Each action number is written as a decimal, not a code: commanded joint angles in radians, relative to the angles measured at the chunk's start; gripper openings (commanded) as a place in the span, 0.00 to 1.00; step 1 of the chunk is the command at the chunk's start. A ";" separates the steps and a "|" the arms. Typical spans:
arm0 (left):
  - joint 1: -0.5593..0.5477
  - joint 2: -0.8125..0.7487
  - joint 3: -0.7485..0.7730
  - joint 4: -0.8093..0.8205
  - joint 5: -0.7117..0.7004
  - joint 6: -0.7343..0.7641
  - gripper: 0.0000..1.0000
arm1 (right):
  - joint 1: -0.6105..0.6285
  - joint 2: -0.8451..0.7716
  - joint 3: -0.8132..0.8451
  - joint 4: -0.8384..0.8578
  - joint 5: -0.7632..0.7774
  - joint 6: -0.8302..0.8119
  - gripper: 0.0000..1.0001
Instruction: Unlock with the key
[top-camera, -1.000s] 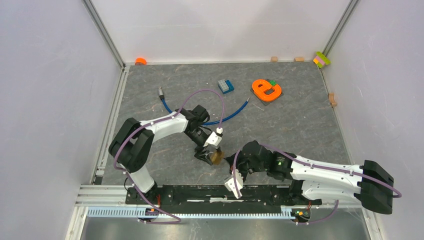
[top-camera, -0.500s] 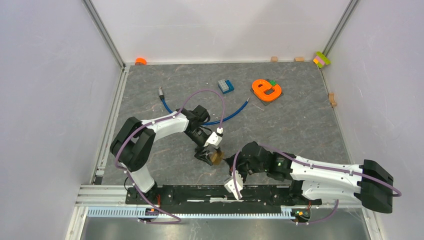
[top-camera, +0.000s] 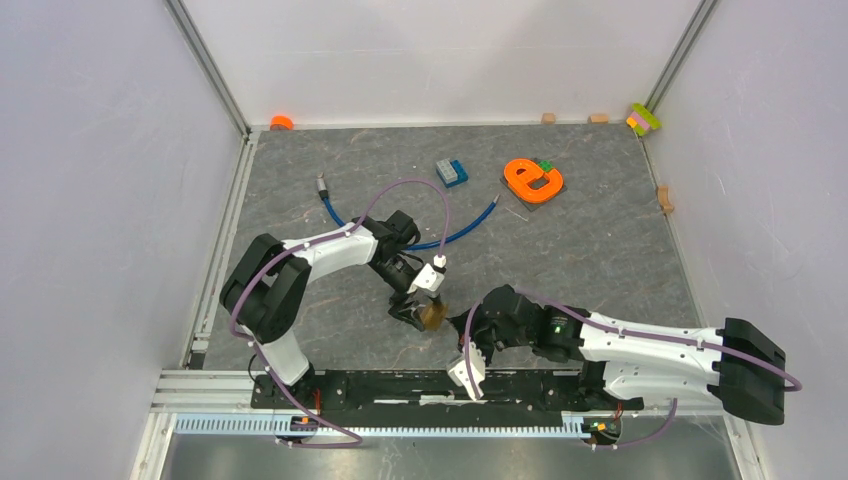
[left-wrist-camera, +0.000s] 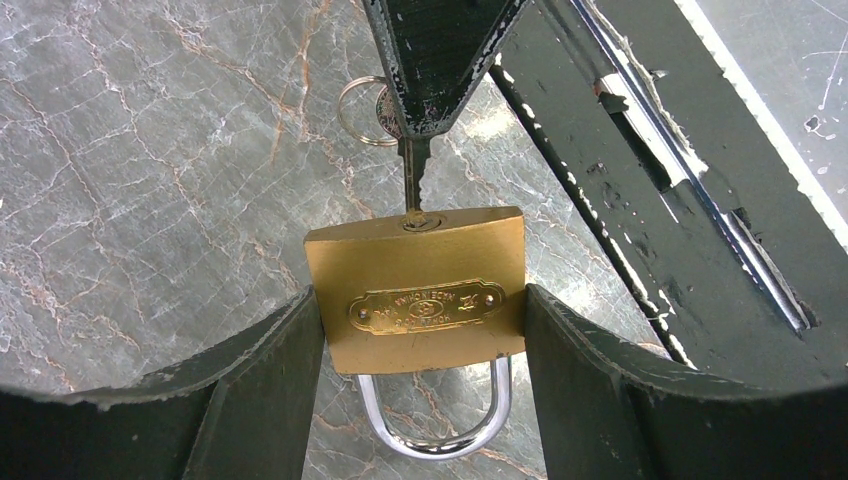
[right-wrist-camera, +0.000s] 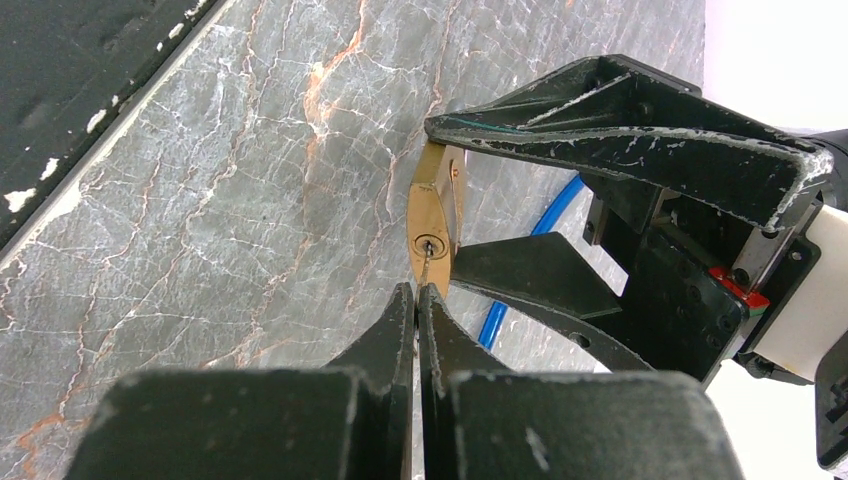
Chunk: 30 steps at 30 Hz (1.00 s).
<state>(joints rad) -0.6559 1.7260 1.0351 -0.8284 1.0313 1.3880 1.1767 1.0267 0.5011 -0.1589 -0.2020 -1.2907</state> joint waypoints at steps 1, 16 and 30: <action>0.000 -0.008 0.040 -0.005 0.107 0.042 0.02 | 0.008 0.003 -0.007 0.034 0.015 -0.015 0.00; 0.001 -0.013 0.042 -0.004 0.116 0.034 0.02 | 0.024 0.021 -0.021 0.073 0.061 -0.036 0.00; 0.001 -0.005 0.037 -0.004 0.134 0.040 0.02 | 0.057 0.023 -0.058 0.151 0.156 -0.040 0.00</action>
<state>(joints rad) -0.6498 1.7264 1.0351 -0.8280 1.0286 1.3884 1.2289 1.0504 0.4591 -0.0658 -0.0910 -1.3296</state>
